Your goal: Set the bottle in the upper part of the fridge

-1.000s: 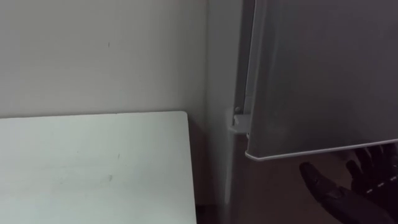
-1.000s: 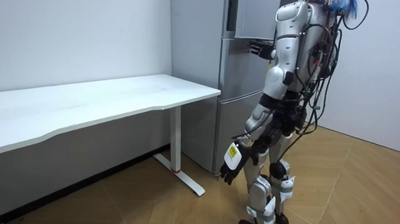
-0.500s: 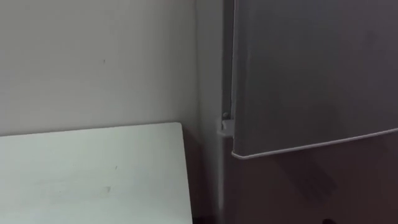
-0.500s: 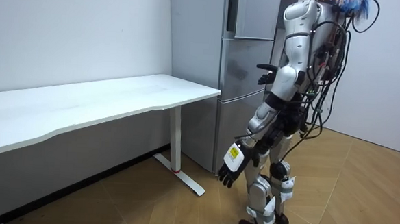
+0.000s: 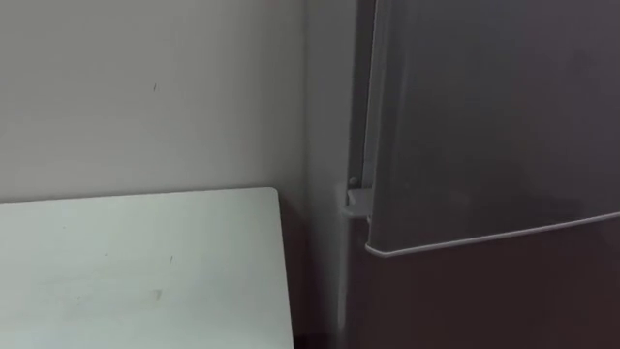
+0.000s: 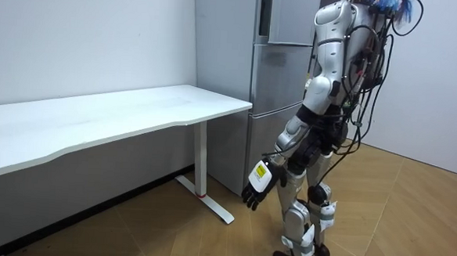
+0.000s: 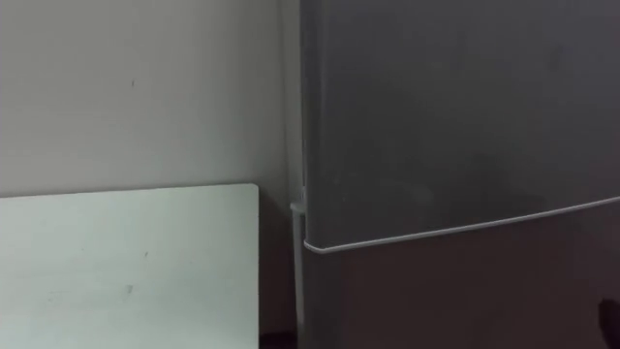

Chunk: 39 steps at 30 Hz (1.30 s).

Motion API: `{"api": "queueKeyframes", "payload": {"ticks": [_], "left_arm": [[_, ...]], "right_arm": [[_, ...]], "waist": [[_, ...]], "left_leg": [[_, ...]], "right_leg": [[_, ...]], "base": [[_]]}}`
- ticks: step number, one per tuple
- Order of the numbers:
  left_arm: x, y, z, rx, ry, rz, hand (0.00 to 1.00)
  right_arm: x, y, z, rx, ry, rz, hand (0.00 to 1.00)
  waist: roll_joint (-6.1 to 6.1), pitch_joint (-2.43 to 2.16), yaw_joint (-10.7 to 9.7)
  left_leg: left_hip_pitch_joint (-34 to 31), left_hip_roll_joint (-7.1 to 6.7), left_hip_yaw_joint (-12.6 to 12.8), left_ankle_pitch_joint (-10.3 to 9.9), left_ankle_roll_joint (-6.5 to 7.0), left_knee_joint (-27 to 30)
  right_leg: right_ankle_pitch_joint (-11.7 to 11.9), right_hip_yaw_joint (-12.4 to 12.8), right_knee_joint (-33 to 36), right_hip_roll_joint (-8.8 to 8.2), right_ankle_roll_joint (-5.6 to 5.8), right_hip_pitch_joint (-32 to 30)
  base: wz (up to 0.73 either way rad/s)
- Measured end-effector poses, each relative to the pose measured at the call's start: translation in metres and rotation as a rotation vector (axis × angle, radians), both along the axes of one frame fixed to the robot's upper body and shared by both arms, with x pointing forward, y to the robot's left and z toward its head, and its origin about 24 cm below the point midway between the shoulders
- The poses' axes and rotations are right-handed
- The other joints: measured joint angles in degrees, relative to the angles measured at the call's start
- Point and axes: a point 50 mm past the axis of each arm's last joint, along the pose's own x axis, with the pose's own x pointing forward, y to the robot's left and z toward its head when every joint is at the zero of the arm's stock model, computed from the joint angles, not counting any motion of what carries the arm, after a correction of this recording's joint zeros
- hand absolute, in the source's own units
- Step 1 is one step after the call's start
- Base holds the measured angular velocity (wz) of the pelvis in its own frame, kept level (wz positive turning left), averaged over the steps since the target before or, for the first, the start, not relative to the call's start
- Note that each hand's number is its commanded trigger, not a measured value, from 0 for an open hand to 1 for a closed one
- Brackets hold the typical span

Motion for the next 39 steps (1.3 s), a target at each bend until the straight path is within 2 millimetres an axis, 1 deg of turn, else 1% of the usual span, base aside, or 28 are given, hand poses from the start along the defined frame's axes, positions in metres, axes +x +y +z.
{"api": "queueKeyframes", "payload": {"ticks": [4,5,7,8,10,11,13,17,19,21,24,25,26,28,29,34,39], "left_arm": [[-0.002,0.003,-0.001,0.011,-0.004,0.018,0.0],[-0.002,0.002,-0.001,0.01,0.0,0.017,0.0],[-0.005,0.001,-0.003,0.01,0.006,0.017,0.0],[-0.006,0.001,-0.003,0.01,0.01,0.017,0.0],[-0.01,0.001,-0.004,0.01,0.027,0.022,0.0],[-0.01,0.001,-0.004,0.011,0.028,0.021,0.0],[-0.01,0.001,-0.004,0.011,0.026,0.018,0.0],[-0.007,0.001,-0.004,0.007,0.0,0.011,0.0],[-0.005,0.001,-0.004,0.006,-0.006,0.012,0.0],[-0.007,0.002,-0.004,0.006,0.0,0.015,0.0],[-0.008,0.002,-0.004,0.006,0.005,0.016,0.0],[-0.007,0.002,-0.004,0.006,0.004,0.015,0.0],[-0.006,0.002,-0.004,0.005,0.003,0.014,0.0],[-0.006,0.002,-0.004,0.005,0.005,0.004,0.0],[-0.006,0.002,-0.004,0.004,0.005,0.0,0.0],[0.004,0.005,-0.003,-0.001,-0.01,-0.018,0.0],[0.004,0.004,-0.004,-0.02,0.001,-0.021,0.0]], "right_arm": [[-0.004,0.006,0.028,-0.202,-0.075,-0.053,0.0],[-0.003,0.007,0.032,-0.226,-0.084,-0.058,0.0],[-0.003,0.013,0.045,-0.333,-0.112,-0.075,0.0],[-0.004,0.014,0.048,-0.359,-0.119,-0.079,0.0],[-0.004,0.019,0.06,-0.437,-0.165,-0.092,0.0],[-0.005,0.02,0.063,-0.457,-0.175,-0.096,0.0],[-0.005,0.024,0.07,-0.548,-0.192,-0.113,0.0],[-0.002,0.031,0.078,-0.65,-0.213,-0.092,0.0],[0.0,0.034,0.086,-0.681,-0.244,-0.069,0.0],[0.001,0.039,0.09,-0.705,-0.266,-0.041,0.0],[0.004,0.047,0.092,-0.766,-0.264,0.025,0.0],[0.006,0.05,0.091,-0.775,-0.259,0.057,0.0],[0.007,0.052,0.091,-0.784,-0.254,0.087,0.0],[0.01,0.058,0.089,-0.793,-0.25,0.142,0.0],[0.011,0.06,0.089,-0.797,-0.248,0.163,0.0],[0.017,0.072,0.085,-0.832,-0.227,0.301,0.0],[0.022,0.076,0.081,-0.859,-0.185,0.389,0.0]], "waist": [[0.03,0.01,0.0],[0.0,0.01,0.0],[-0.08,-0.01,0.2],[-0.12,-0.01,0.2],[-0.28,0.01,0.4],[-0.32,0.01,0.5],[-0.58,0.03,1.7],[-1.14,-0.01,3.0],[-1.73,-0.06,3.6],[-2.07,0.1,3.8],[-2.71,0.29,3.8],[-2.89,0.21,3.8],[-2.9,0.18,3.8],[-3.11,0.32,3.9],[-3.12,0.32,3.9],[-2.57,0.36,4.6],[-1.82,0.22,4.7]], "left_leg": [[0.0,0.02,-0.2,0.1,-0.15,-0.2],[0.0,0.02,-0.2,0.1,-0.15,-0.1],[-0.1,0.02,-0.2,0.1,-0.16,-0.1],[-0.1,0.02,-0.2,0.1,-0.16,-0.1],[-0.3,0.02,-0.2,0.1,-0.15,0.0],[-0.3,0.02,-0.2,0.1,-0.15,0.0],[-0.1,0.04,0.0,0.1,-0.15,0.0],[-0.1,0.07,0.0,0.1,-0.14,0.0],[0.0,0.11,0.0,0.1,-0.16,0.1],[-0.1,0.13,0.0,0.1,-0.17,0.1],[-0.1,0.12,0.0,0.1,-0.17,0.1],[-0.1,0.11,0.0,0.1,-0.17,0.1],[-0.1,0.11,0.0,0.1,-0.17,0.1],[0.0,0.12,0.0,0.1,-0.16,0.1],[0.0,0.12,0.0,0.1,-0.15,0.1],[-0.1,0.1,-0.1,0.1,-0.12,0.0],[-0.1,0.1,-0.2,0.1,-0.13,0.0]], "right_leg": [[0.0,-0.2,0.0,0.05,-0.02,0.3],[0.0,-0.3,0.0,0.03,-0.02,0.2],[0.0,-0.3,0.0,0.02,-0.06,0.1],[0.0,-0.3,0.0,0.02,-0.06,0.1],[0.0,-0.3,0.2,-0.02,-0.06,-0.1],[0.0,-0.4,0.2,-0.03,-0.06,-0.1],[0.0,-0.2,0.3,-0.02,-0.06,-0.1],[0.0,-0.3,0.4,-0.04,-0.06,-0.1],[0.0,-0.5,0.5,-0.03,-0.06,0.0],[0.0,-0.4,0.5,-0.01,-0.06,0.0],[0.0,-0.4,0.4,0.0,-0.06,0.1],[0.1,-0.4,0.3,0.0,-0.09,0.2],[0.1,-0.4,0.0,0.01,-0.18,0.3],[0.3,-0.4,-0.1,0.02,-0.19,0.4],[0.3,-0.4,-0.1,0.02,-0.18,0.4],[0.3,-0.4,-0.2,0.0,-0.14,0.3],[0.3,-0.4,-0.2,0.0,-0.14,0.4]], "base": [[0.0],[0.0],[0.0],[0.0],[0.0],[0.0],[-0.05],[0.0],[0.02],[0.0],[0.0],[0.0],[0.0],[0.0],[0.0],[0.0],[0.0]]}}
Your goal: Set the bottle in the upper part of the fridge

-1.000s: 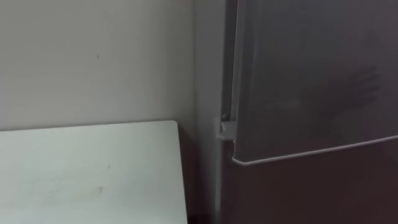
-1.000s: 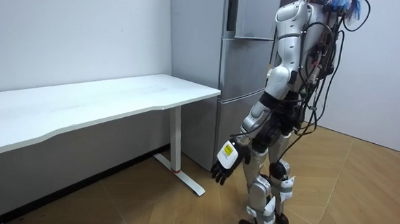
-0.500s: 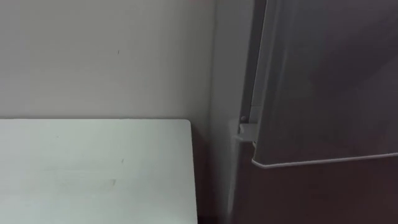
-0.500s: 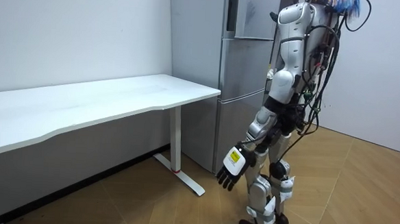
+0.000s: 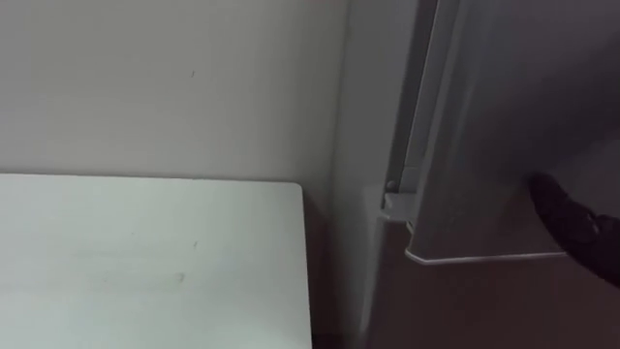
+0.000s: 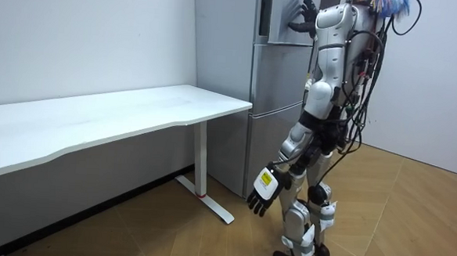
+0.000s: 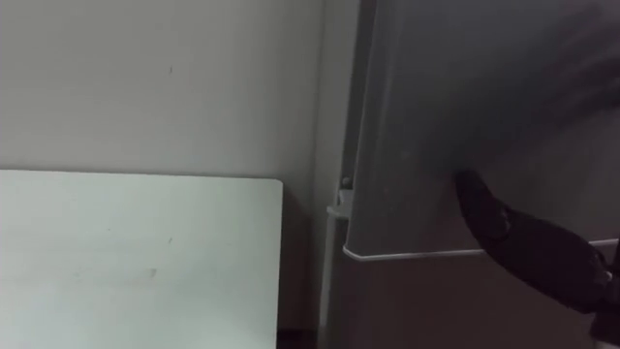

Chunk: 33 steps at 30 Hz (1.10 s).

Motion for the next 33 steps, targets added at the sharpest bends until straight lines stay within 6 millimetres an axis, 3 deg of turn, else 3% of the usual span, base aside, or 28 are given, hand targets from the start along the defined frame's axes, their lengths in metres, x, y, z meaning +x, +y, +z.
{"api": "queueKeyframes", "payload": {"ticks": [9,15,33], "left_arm": [[0.003,0.0,0.0,0.0,0.026,-0.008,0.0],[0.01,0.0,0.0,-0.029,0.026,-0.019,0.0],[0.015,0.009,0.005,-0.048,0.015,-0.036,0.0]], "right_arm": [[0.016,0.005,-0.025,-0.181,0.211,0.036,0.0],[0.029,0.002,-0.046,-0.267,0.399,0.075,0.0],[0.034,-0.002,-0.06,-0.362,0.542,0.085,0.0]], "waist": [[0.06,-0.12,-0.3],[-0.63,0.16,-0.3],[-0.61,-0.02,-0.4]], "left_leg": [[0.8,0.01,0.0,0.1,-0.04,0.1],[-0.1,0.12,-0.2,-0.1,0.04,1.6],[-0.2,-0.02,-0.3,-0.2,0.39,3.2]], "right_leg": [[0.1,0.1,0.2,-0.01,-0.16,0.6],[0.4,-0.1,0.5,-0.02,-0.31,0.4],[0.5,0.0,0.0,-0.21,0.01,0.5]], "base": [[0.0],[0.01],[0.0]]}}
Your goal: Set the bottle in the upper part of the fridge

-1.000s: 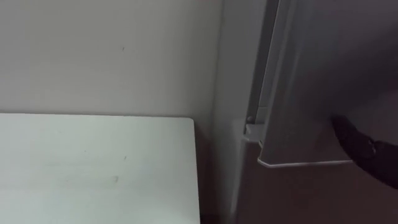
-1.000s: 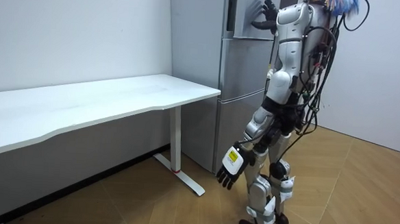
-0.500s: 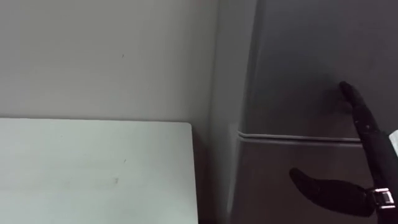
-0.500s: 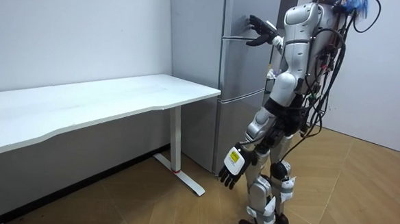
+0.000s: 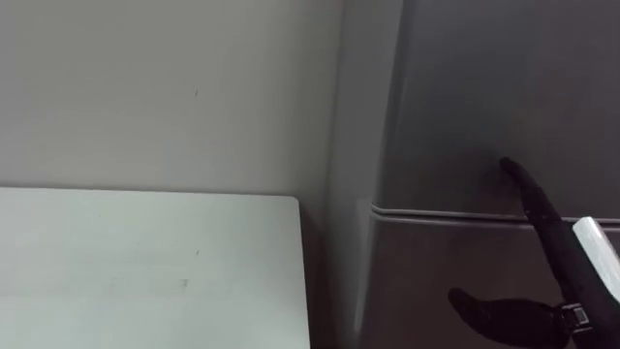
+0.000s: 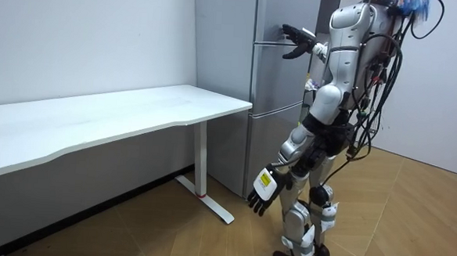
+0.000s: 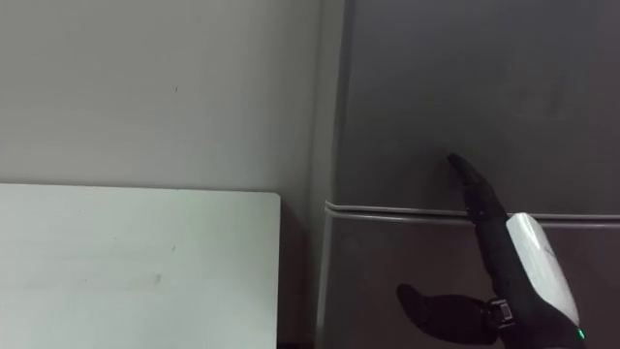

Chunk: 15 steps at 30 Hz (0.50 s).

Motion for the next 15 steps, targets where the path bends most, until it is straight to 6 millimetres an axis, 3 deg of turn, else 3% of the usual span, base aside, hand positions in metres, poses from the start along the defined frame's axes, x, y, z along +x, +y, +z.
{"api": "queueKeyframes", "payload": {"ticks": [15], "left_arm": [[0.0024,0.0034,0.0022,-0.001,-0.012,-0.003,0.0]], "right_arm": [[0.001,-0.0001,-0.004,-0.013,0.032,0.014,0.0]], "waist": [[-0.68,-0.05,-0.9]], "left_leg": [[0.3,0.02,0.0,0.0,0.02,0.0]], "right_leg": [[0.0,0.1,-0.1,0.02,-0.02,0.3]], "base": [[0.0]]}}
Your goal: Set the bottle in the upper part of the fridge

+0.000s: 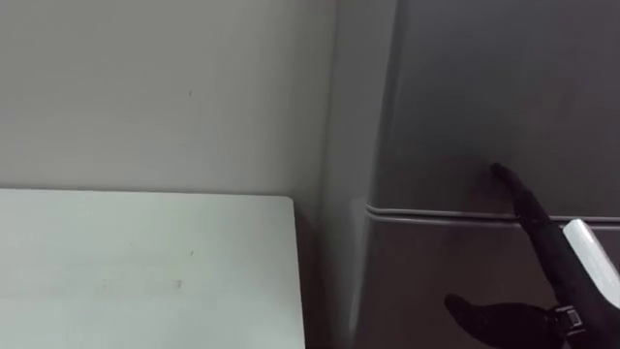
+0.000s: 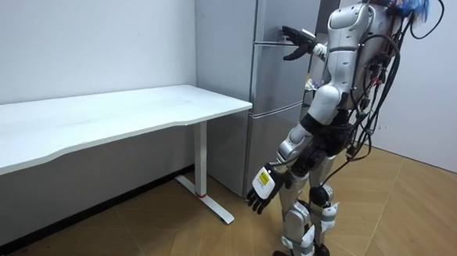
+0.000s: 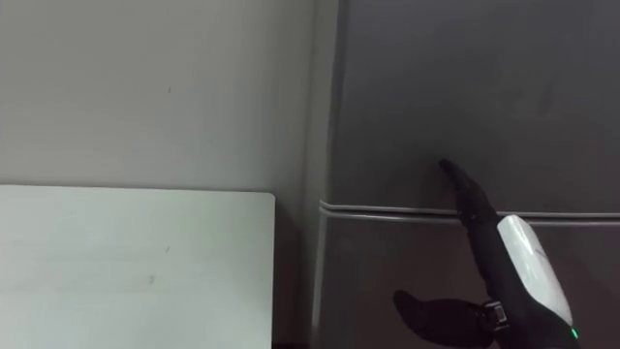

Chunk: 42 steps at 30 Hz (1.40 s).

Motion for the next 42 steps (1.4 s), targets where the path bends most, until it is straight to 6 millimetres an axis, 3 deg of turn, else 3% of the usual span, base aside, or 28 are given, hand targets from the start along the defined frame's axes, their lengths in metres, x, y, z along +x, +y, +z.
{"api": "queueKeyframes", "payload": {"ticks": [6,11,20,25,30,38,41,42], "left_arm": [[-0.007,0.003,0.001,0.017,0.003,0.027,0.0],[-0.012,0.003,0.001,0.04,0.0,0.053,0.0],[-0.026,0.004,0.001,0.087,0.013,0.085,0.0],[-0.035,-0.005,-0.002,0.083,0.018,0.123,0.0],[-0.035,-0.004,-0.001,0.103,0.008,0.144,0.0],[-0.035,-0.007,-0.002,0.121,-0.001,0.148,0.0],[-0.037,-0.009,-0.002,0.127,0.006,0.151,0.0],[-0.036,-0.009,-0.002,0.128,0.007,0.151,0.0]], "right_arm": [[-0.001,-0.005,-0.001,0.02,0.002,-0.016,0.0],[-0.006,-0.009,-0.001,0.065,-0.038,-0.056,0.0],[-0.027,-0.058,0.002,0.34,-0.199,-0.367,0.0],[-0.041,-0.083,-0.015,0.609,-0.243,-0.574,0.0],[-0.058,-0.096,-0.033,0.738,-0.241,-0.739,0.0],[-0.081,-0.099,-0.069,0.915,-0.194,-0.96,0.0],[-0.086,-0.097,-0.088,0.934,-0.136,-1.034,0.0],[-0.09,-0.095,-0.103,0.927,-0.077,-1.067,0.0]], "waist": [[-0.71,-0.03,0.0],[-0.45,-0.13,-0.1],[1.01,-0.12,-0.6],[1.9,-0.2,-2.0],[2.52,-0.16,-2.3],[2.68,-0.04,-3.0],[2.83,0.1,-3.2],[2.63,0.06,-3.2]], "left_leg": [[0.3,-0.05,0.0,-0.1,0.05,-0.1],[-0.1,-0.07,-0.1,0.0,0.23,0.0],[0.8,-0.1,-0.8,0.1,0.3,-1.2],[0.0,-0.14,-0.9,0.0,0.25,-1.3],[-0.2,-0.13,-0.9,0.1,0.14,-1.6],[0.3,-0.21,-1.1,0.1,0.07,-1.7],[0.3,-0.28,-1.2,0.1,0.07,-1.5],[0.3,-0.3,-1.2,0.1,0.06,-1.5]], "right_leg": [[0.0,0.0,-0.1,-0.01,0.08,0.3],[0.5,-0.1,-1.0,0.06,0.33,0.5],[0.7,0.4,-0.9,0.21,0.43,1.5],[0.7,0.3,-0.7,0.16,0.45,0.6],[0.7,0.2,-0.9,0.26,0.44,0.3],[0.7,0.1,-1.1,0.3,0.44,1.0],[0.6,0.0,-1.7,0.25,0.36,1.0],[0.6,0.0,-2.0,0.28,0.27,1.2]], "base": [[0.0],[0.03],[0.04],[-0.01],[0.0],[0.0],[0.0],[0.06]]}}
